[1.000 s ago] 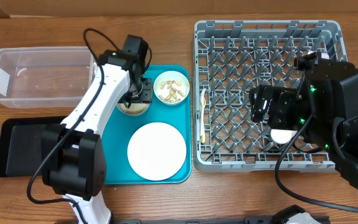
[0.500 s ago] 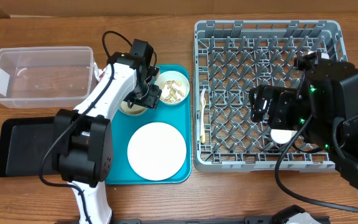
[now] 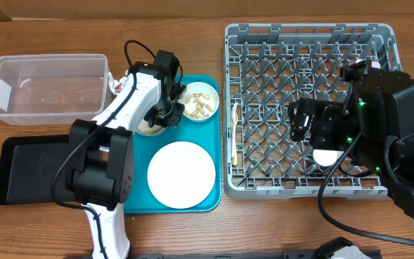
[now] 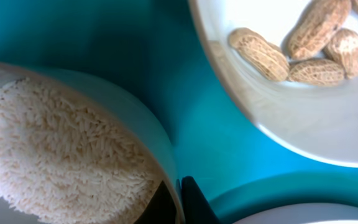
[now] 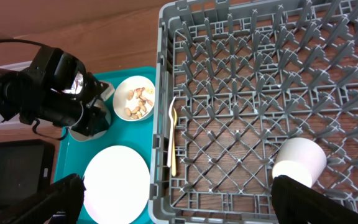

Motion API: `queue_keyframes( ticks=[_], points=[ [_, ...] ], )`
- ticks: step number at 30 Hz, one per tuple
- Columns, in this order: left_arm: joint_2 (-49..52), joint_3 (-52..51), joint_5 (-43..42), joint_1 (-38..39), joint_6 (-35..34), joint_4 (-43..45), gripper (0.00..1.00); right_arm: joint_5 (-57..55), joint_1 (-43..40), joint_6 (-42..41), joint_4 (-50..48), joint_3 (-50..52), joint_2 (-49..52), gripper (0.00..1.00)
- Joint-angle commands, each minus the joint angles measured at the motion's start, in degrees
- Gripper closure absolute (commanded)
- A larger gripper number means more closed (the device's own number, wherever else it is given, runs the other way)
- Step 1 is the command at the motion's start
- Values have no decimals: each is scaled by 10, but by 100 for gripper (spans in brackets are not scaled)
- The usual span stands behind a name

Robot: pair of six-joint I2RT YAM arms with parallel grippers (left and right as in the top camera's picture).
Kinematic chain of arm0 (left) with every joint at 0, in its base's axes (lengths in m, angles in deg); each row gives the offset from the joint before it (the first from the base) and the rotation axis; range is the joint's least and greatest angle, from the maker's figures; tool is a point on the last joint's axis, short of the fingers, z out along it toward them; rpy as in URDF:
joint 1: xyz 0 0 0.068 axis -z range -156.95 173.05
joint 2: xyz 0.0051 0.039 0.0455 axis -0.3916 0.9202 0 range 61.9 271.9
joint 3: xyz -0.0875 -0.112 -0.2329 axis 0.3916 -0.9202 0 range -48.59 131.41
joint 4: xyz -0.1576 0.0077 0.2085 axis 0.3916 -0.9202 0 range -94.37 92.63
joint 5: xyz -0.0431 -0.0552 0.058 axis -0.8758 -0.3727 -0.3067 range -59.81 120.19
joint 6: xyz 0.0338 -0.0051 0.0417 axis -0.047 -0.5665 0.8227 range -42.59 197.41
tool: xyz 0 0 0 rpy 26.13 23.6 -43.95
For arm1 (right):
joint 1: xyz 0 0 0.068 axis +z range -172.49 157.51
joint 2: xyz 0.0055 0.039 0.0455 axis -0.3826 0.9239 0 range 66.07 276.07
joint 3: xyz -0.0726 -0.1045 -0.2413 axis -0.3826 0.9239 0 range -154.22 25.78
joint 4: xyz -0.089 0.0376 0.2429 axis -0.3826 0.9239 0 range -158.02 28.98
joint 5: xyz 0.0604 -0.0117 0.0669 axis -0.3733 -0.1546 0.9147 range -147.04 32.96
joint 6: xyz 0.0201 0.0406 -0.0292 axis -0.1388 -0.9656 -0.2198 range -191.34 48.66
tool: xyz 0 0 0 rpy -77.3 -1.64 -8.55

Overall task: Sort waste into correct bins and load items into the dishwasher rack
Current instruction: 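Lower the left gripper onto the rim of the white rice bowl and grasp, then lift the rice bowl with the left gripper and carry it over the black tray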

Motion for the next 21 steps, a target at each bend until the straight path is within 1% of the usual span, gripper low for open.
queue_keyframes(
  ticks=[1, 4, 9, 21],
  points=[
    [10, -5, -5, 3, -30, -11, 96, -4, -4, 3, 2, -1, 0, 0],
    [5, 0, -5, 3, -42, -27, 96, -4, -4, 3, 4, -1, 0, 0],
    [-28, 9, 1, 8, -90, -62, 96, -4, -4, 3, 4, -1, 0, 0],
    [-207, 10, -15, 15, -190, -141, 96, -6, -4, 3, 12, -1, 0, 0]
  ],
)
